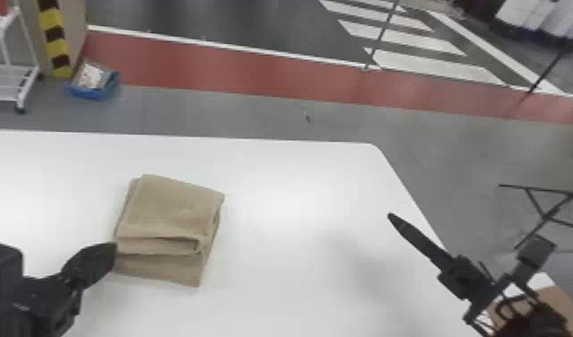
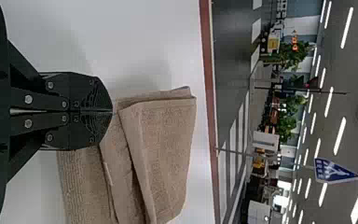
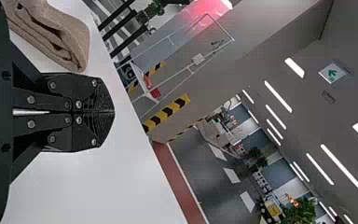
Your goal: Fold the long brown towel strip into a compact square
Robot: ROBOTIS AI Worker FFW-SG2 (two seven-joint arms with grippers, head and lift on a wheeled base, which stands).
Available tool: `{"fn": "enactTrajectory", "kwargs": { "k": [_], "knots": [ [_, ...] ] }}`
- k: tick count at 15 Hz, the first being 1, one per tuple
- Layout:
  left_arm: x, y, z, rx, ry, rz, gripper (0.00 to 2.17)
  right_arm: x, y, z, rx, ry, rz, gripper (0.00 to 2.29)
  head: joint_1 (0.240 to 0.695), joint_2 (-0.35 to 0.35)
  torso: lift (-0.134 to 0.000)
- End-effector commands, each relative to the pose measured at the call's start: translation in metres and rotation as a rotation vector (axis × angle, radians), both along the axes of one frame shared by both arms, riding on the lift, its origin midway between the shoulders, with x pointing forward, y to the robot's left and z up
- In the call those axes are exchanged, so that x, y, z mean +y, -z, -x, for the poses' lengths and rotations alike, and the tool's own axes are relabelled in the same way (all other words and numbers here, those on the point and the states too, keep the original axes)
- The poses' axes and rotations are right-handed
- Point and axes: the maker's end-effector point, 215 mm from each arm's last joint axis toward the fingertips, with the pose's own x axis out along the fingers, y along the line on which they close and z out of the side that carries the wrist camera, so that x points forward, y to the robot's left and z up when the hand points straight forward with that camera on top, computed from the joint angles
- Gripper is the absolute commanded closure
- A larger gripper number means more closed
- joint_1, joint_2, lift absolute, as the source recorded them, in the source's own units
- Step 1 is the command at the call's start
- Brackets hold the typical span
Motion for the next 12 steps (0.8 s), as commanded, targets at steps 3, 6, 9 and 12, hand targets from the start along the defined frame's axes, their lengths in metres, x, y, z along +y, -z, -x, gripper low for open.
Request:
{"fn": "enactTrajectory", "kwargs": {
  "k": [3,6,9,12],
  "knots": [
    [-0.014,0.007,0.016,0.023,0.023,0.008,1.19,0.006,0.0,-0.001,0.008,-0.015,-0.01,1.6,0.695,-0.35,-0.124],
    [-0.018,0.005,0.024,0.024,0.029,0.017,1.2,0.012,-0.008,-0.002,-0.002,-0.029,-0.022,1.6,0.695,-0.35,-0.124],
    [-0.026,-0.015,0.033,0.017,0.046,0.042,1.19,0.015,-0.008,-0.001,0.003,-0.035,-0.027,1.6,0.695,-0.35,-0.124],
    [-0.032,-0.021,0.036,0.016,0.045,0.053,1.19,0.031,-0.015,-0.006,-0.006,-0.06,-0.024,1.6,0.695,-0.35,-0.124]
  ]
}}
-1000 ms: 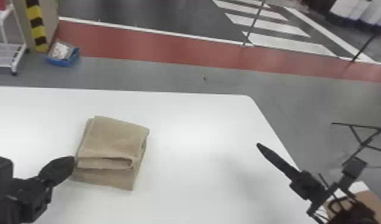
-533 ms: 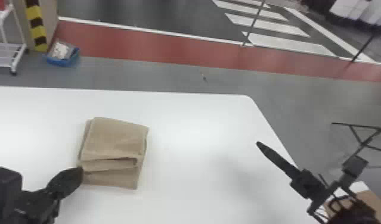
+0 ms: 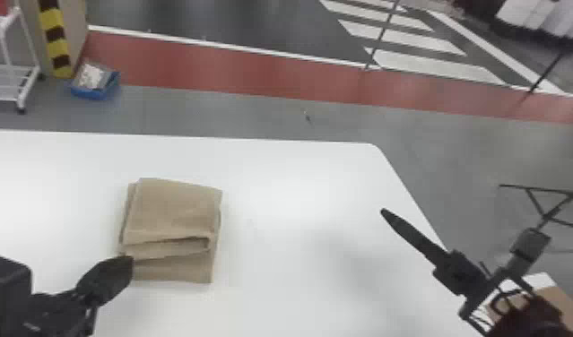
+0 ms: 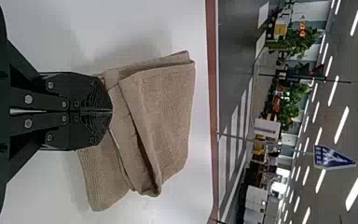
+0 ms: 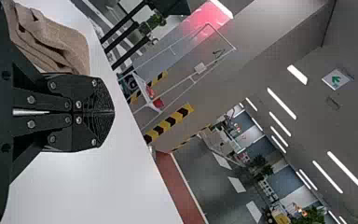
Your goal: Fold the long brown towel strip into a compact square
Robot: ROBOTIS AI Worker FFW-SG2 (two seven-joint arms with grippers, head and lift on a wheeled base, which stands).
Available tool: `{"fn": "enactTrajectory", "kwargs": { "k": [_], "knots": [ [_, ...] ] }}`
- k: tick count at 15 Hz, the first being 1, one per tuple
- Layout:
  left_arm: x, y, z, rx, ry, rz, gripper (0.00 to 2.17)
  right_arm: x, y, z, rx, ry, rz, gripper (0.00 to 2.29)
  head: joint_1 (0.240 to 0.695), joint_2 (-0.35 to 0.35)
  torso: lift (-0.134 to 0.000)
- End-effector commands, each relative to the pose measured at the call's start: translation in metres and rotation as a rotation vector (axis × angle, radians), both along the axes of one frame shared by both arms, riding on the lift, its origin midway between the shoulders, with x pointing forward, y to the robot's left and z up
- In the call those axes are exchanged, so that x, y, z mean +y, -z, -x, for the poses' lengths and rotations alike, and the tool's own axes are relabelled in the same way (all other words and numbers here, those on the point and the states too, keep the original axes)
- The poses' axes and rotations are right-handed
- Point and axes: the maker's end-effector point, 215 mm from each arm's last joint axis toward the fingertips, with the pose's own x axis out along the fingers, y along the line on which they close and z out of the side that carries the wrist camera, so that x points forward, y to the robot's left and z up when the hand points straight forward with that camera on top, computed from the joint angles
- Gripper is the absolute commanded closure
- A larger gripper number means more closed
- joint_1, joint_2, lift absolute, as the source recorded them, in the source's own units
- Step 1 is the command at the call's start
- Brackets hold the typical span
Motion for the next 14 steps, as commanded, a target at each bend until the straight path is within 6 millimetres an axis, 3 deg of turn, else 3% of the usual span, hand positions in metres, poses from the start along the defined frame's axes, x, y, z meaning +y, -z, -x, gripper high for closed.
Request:
{"fn": "enactTrajectory", "kwargs": {
  "k": [1,4,8,11,14],
  "knots": [
    [0.002,-0.017,-0.009,-0.06,-0.026,0.011,1.19,0.019,-0.011,-0.004,-0.016,-0.035,0.008,1.6,0.695,-0.35,-0.124],
    [0.025,0.005,-0.03,-0.057,-0.071,-0.052,1.2,0.027,-0.019,-0.006,-0.032,-0.047,0.014,1.6,0.695,-0.35,-0.124],
    [0.033,0.031,-0.025,-0.032,-0.068,-0.108,1.2,0.023,-0.021,-0.006,-0.033,-0.04,0.017,1.6,0.695,-0.31,-0.124],
    [0.032,0.029,-0.025,-0.031,-0.062,-0.1,1.2,0.024,-0.022,-0.006,-0.034,-0.044,0.016,1.6,0.695,-0.31,-0.124],
    [0.012,0.025,-0.012,-0.021,-0.027,-0.062,1.2,0.026,-0.024,-0.01,-0.035,-0.05,0.014,1.6,0.695,-0.313,-0.124]
  ]
}}
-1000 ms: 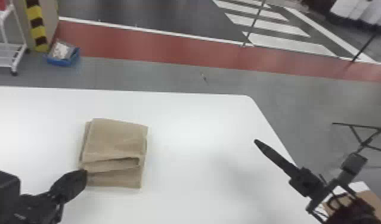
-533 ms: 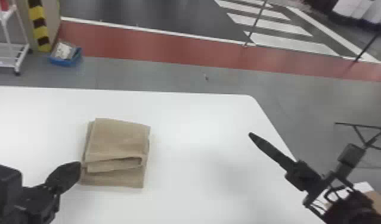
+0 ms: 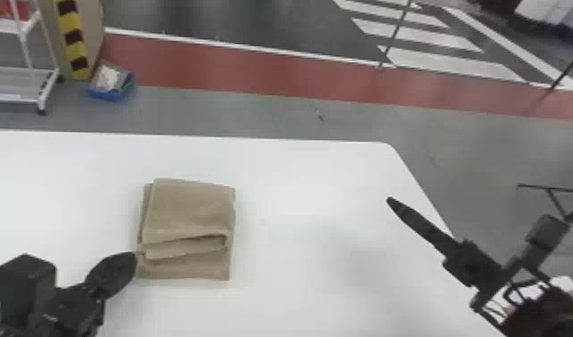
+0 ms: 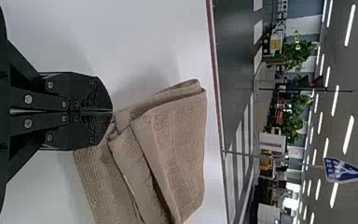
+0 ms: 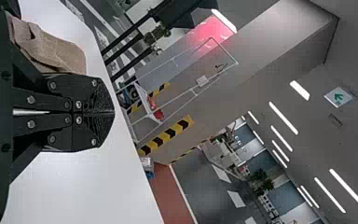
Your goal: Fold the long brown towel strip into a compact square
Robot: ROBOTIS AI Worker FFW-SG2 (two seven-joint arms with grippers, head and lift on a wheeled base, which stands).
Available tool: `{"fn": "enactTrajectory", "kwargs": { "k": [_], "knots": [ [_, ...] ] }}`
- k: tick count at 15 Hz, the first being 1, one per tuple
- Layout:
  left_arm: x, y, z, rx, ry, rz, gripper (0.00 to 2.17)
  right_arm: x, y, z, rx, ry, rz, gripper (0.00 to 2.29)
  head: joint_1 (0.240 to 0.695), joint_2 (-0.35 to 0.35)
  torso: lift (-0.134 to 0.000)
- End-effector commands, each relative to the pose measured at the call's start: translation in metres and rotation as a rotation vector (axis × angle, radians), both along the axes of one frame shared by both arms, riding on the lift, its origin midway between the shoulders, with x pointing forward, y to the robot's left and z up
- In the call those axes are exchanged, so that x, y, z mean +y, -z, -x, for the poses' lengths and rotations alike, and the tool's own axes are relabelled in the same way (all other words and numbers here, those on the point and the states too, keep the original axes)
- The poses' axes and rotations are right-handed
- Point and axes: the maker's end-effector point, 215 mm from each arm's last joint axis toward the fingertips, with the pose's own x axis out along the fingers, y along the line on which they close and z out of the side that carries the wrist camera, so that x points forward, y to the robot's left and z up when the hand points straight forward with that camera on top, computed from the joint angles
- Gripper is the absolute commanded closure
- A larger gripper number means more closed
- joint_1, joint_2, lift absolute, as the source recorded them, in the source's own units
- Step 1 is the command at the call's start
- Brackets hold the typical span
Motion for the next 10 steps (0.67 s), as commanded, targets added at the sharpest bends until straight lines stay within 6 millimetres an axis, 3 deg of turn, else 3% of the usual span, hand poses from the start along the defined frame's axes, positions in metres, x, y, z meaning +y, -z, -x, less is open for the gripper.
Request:
{"fn": "enactTrajectory", "kwargs": {
  "k": [1,4,5,6,7,8,9,10],
  "knots": [
    [-0.019,-0.003,0.01,0.007,0.031,0.027,1.2,0.005,-0.001,-0.004,0.004,-0.014,-0.008,1.6,0.695,-0.318,-0.124],
    [-0.037,-0.001,0.02,0.019,0.058,0.04,1.19,0.03,-0.009,-0.012,0.025,-0.082,0.005,1.57,0.695,-0.342,-0.124],
    [-0.034,-0.003,0.017,0.012,0.048,0.041,1.19,0.055,-0.017,-0.015,0.028,-0.136,0.079,1.15,0.695,-0.344,-0.124],
    [-0.026,-0.01,0.011,-0.004,0.033,0.039,1.19,0.084,-0.024,-0.019,0.015,-0.18,0.186,0.3,0.695,-0.338,-0.124],
    [-0.017,-0.021,0.004,-0.027,0.017,0.038,1.19,0.107,-0.028,-0.02,0.016,-0.221,0.264,0.0,0.695,-0.325,-0.124],
    [-0.006,-0.029,-0.003,-0.04,-0.002,0.038,1.19,0.141,-0.027,-0.023,0.038,-0.29,0.362,0.0,0.695,-0.297,-0.124],
    [0.005,-0.032,-0.008,-0.047,-0.019,0.035,1.19,0.171,-0.021,-0.028,0.062,-0.348,0.467,0.02,0.695,-0.226,-0.124],
    [0.013,-0.036,-0.013,-0.055,-0.033,0.035,1.19,0.194,-0.014,-0.033,0.063,-0.381,0.563,0.04,0.695,-0.178,-0.124]
  ]
}}
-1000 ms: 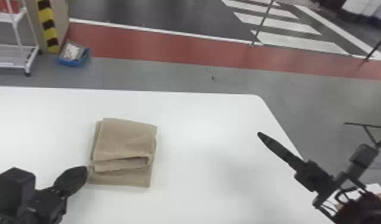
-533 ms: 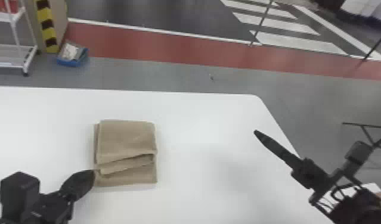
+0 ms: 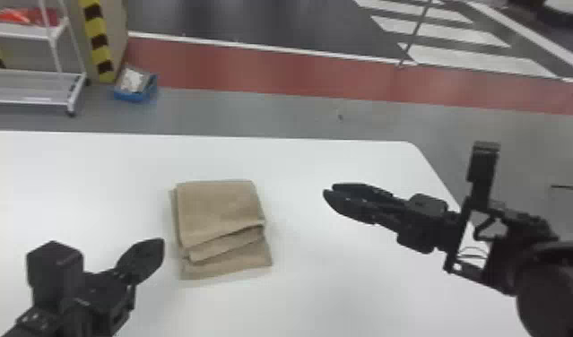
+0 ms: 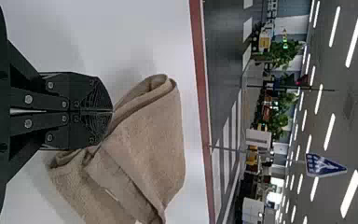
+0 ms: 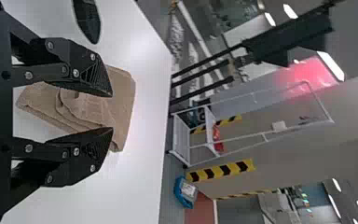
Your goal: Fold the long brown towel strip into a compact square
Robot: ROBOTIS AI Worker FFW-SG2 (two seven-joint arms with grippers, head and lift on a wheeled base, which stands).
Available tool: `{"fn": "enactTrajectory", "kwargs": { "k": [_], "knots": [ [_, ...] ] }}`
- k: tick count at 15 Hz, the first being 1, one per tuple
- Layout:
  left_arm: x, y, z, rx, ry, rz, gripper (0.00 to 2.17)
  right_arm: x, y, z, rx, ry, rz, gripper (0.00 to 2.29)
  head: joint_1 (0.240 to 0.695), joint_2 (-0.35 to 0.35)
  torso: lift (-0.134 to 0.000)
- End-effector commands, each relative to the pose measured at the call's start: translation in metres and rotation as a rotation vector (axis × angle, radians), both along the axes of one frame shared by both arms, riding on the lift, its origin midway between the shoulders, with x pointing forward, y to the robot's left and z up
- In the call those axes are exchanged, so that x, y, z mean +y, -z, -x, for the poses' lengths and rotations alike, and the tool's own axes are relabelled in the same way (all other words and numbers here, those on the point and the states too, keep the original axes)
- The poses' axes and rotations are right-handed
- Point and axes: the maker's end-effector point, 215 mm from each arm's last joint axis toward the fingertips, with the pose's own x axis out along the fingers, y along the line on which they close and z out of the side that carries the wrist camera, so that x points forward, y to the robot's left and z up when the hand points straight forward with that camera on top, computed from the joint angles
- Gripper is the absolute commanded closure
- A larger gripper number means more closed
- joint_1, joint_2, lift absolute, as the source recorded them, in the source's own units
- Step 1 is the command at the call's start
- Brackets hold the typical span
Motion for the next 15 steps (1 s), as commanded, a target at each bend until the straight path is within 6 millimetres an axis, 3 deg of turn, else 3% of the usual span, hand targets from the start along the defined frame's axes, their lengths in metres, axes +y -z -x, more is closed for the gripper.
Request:
{"fn": "enactTrajectory", "kwargs": {
  "k": [1,5,8,12,15],
  "knots": [
    [0.024,-0.011,-0.012,-0.016,-0.04,0.002,1.19,0.05,0.014,-0.011,-0.019,-0.088,0.241,0.07,0.695,-0.131,-0.124],
    [0.052,-0.016,-0.022,-0.012,-0.084,-0.001,1.19,0.071,0.033,-0.019,-0.131,-0.162,0.53,0.19,0.695,0.002,-0.124],
    [0.06,-0.014,-0.026,0.007,-0.098,-0.003,1.19,0.091,0.047,-0.025,-0.251,-0.267,0.699,0.19,0.695,0.036,-0.124],
    [0.06,-0.008,-0.026,0.033,-0.097,-0.017,1.2,0.141,0.056,-0.026,-0.482,-0.516,0.865,0.22,0.695,0.096,-0.124],
    [0.061,-0.008,-0.025,0.038,-0.099,-0.019,1.19,0.154,0.092,-0.022,-0.463,-0.629,0.951,0.29,0.695,0.132,-0.124]
  ]
}}
